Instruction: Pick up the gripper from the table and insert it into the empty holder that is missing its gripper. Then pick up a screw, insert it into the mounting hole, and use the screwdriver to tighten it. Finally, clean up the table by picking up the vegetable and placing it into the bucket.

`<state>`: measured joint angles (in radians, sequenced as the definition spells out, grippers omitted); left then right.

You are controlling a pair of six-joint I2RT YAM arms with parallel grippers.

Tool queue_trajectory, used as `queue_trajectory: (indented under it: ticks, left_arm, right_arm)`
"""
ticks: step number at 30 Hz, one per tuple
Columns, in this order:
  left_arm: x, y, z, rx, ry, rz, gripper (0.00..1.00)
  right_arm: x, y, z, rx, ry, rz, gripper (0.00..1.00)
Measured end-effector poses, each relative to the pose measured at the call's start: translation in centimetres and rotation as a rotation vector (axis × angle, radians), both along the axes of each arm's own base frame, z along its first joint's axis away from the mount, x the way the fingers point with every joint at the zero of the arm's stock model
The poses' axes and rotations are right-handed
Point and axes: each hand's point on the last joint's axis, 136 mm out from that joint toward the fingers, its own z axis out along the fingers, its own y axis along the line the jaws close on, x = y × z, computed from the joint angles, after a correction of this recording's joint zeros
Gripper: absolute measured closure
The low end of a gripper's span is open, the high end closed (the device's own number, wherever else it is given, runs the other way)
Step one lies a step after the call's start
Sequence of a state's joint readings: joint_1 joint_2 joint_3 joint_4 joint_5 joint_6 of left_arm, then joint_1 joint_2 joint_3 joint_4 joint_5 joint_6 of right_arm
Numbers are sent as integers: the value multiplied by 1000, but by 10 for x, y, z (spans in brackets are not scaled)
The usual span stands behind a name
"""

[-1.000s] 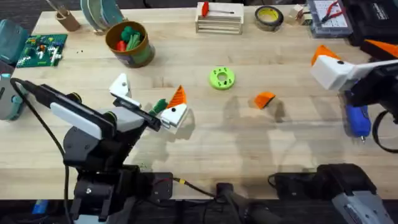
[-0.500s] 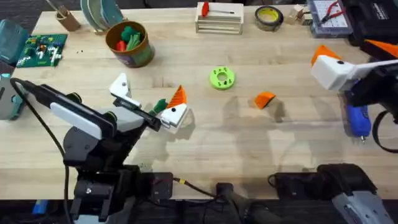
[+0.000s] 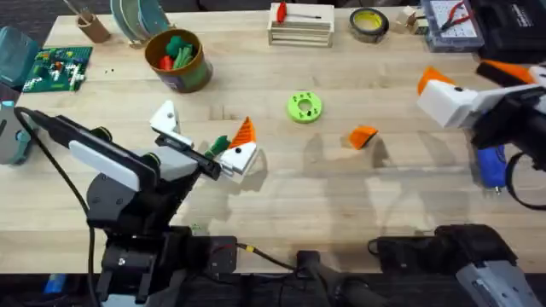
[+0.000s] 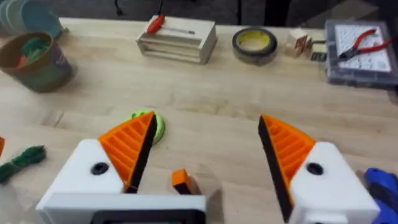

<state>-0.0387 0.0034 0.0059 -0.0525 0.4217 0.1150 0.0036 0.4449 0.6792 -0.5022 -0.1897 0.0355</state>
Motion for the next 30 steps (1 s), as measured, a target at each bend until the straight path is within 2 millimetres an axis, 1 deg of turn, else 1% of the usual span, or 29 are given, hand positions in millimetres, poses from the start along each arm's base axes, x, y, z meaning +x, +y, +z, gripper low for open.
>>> queue_trajectory:
  ticks: [7, 10, 14, 18, 24, 27, 30]
  left_arm:
    - [0, 0, 0, 0, 0, 0, 7]
    - [0, 0, 0, 0, 0, 0, 7]
    - [0, 0, 0, 0, 0, 0, 7]
    - [0, 0, 0, 0, 0, 0, 7]
    - [-1, -1, 0, 0, 0, -8, 7]
    - [-5, -10, 0, -3, 0, -63, 7]
    - [-14, -23, 1, -8, 0, -158, 7]
  right_arm:
    - [1, 8, -27, 27, 131, 39, 10]
    - [-5, 9, -42, 32, 212, 43, 10]
    - [-12, 10, -54, 36, 298, 48, 10]
    - [-13, 10, -54, 32, 356, 54, 11]
    - [-3, 10, -47, 25, 435, 59, 11]
    - [4, 10, -46, 25, 451, 58, 11]
    - [5, 10, -49, 23, 466, 60, 10]
